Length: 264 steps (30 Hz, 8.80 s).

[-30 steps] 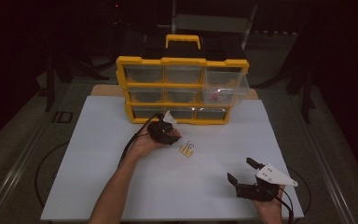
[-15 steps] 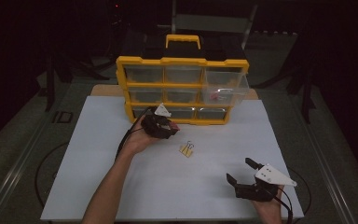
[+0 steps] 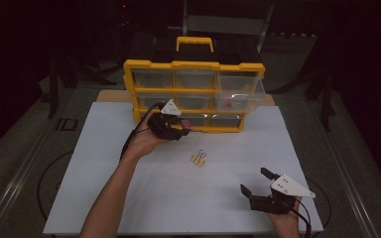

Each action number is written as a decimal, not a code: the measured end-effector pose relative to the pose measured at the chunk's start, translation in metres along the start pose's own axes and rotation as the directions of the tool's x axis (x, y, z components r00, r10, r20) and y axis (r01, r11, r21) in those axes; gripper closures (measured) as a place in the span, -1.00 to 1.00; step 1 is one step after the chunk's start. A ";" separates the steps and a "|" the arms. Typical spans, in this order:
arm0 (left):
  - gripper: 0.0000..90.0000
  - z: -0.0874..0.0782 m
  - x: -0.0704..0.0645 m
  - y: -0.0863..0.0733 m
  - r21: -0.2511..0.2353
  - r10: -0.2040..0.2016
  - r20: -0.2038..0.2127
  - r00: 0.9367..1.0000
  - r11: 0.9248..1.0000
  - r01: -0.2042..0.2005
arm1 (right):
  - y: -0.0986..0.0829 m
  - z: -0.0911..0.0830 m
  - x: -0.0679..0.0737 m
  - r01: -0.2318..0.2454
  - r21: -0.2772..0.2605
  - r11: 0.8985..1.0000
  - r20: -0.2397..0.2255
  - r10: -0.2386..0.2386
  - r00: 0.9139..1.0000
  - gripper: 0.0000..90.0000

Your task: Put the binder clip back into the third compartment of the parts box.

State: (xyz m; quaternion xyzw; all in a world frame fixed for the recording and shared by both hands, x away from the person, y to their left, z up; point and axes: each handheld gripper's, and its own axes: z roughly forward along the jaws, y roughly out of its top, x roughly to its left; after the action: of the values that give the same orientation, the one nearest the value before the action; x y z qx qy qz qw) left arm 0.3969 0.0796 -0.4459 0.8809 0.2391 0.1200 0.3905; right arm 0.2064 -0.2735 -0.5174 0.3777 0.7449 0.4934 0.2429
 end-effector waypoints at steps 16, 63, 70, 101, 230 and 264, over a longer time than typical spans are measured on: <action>0.11 -0.039 -0.002 0.048 -0.081 0.042 0.040 0.998 0.996 -0.039 | 0.000 -0.002 -0.001 -0.001 -0.008 1.000 0.000 0.001 1.000 -0.81; 0.11 -0.070 0.012 0.175 -0.135 0.093 0.082 0.992 0.987 -0.081 | 0.000 -0.002 0.000 0.006 -0.006 1.000 0.008 -0.006 1.000 -0.81; 0.11 -0.059 0.001 0.191 -0.128 0.117 0.079 0.990 0.986 -0.107 | 0.000 -0.002 -0.001 0.005 -0.006 1.000 0.010 -0.005 1.000 -0.81; -0.98 -0.046 0.003 0.159 -0.119 0.047 0.023 0.999 0.992 -0.044 | 0.000 -0.002 -0.001 0.007 -0.006 1.000 0.010 -0.007 1.000 -0.81; 0.10 0.083 -0.066 -0.049 0.103 -0.150 -0.107 0.983 0.982 0.161 | 0.000 0.001 0.002 0.011 0.009 1.000 0.020 -0.011 1.000 -0.81; 0.10 -0.051 -0.014 0.079 -0.150 -0.059 -0.033 0.998 0.987 0.054 | 0.000 0.002 0.002 0.011 0.011 1.000 0.016 -0.012 1.000 -0.81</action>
State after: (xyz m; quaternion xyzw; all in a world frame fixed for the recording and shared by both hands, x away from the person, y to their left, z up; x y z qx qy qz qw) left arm 0.3903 0.0582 -0.3530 0.8397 0.2615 0.1428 0.4541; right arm 0.2060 -0.2707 -0.5183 0.3787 0.7479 0.4848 0.2495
